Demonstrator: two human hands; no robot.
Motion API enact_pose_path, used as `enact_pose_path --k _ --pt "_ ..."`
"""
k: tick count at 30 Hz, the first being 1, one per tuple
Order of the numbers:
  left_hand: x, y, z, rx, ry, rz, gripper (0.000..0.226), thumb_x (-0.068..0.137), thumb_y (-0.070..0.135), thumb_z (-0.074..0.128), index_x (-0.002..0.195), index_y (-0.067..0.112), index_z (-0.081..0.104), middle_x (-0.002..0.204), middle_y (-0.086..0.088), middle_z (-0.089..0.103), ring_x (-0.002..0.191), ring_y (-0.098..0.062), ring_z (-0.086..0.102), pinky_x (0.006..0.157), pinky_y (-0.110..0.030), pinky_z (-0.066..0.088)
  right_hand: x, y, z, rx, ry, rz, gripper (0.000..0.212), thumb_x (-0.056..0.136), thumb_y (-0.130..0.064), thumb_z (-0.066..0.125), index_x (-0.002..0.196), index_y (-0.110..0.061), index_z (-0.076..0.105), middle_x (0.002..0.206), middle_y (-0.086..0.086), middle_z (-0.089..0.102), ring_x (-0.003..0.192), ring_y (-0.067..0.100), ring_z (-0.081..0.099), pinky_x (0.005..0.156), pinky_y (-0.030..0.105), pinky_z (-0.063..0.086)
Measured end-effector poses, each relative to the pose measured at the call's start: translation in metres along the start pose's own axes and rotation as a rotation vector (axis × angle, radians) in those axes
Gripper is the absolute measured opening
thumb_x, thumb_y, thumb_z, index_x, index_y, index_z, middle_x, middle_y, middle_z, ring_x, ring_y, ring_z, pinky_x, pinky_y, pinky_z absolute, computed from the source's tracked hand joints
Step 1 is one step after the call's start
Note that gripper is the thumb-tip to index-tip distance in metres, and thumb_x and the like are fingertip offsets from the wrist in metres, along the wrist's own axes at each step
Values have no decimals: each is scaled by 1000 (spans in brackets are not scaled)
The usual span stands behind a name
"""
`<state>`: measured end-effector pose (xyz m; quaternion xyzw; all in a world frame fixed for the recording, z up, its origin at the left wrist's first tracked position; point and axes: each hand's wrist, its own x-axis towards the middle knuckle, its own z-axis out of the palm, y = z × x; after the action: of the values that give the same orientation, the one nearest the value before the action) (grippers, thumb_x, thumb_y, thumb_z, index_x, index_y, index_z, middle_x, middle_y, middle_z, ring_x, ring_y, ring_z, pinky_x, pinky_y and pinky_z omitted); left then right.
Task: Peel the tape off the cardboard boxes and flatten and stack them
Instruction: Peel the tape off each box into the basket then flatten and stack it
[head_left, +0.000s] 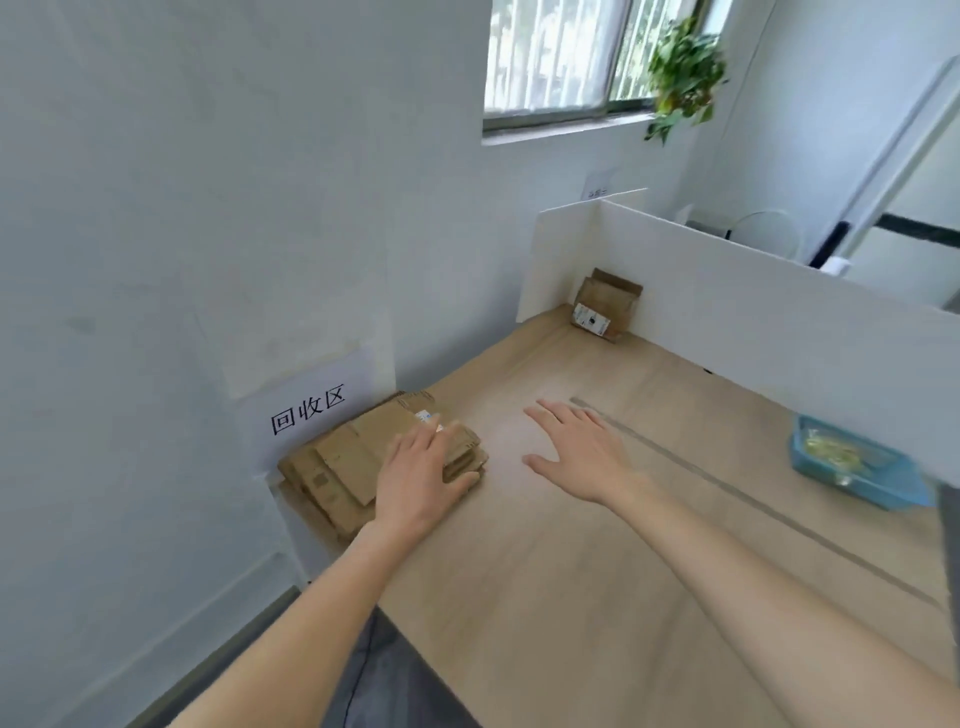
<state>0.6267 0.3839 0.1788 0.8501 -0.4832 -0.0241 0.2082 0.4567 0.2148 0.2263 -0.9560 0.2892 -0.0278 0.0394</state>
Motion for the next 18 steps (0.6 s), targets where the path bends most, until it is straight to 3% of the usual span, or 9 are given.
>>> enact_pose_path --k 8,18 --pt "-30 177 -56 -72 70 289 84 90 66 59 160 31 26 168 1 23 154 -18 19 126 -39 10 -157 80 -123 -79 177 233 75 94 -59 53 159 -32 25 166 -6 25 150 16 27 123 38 18" --pt "-59 377 -37 -119 46 523 85 89 68 59 159 33 27 167 5 24 154 -15 17 126 -37 10 -328 208 -185 -119 285 434 72 97 -56 52 158 -28 28 164 -8 28 150 14 27 122 37 21"
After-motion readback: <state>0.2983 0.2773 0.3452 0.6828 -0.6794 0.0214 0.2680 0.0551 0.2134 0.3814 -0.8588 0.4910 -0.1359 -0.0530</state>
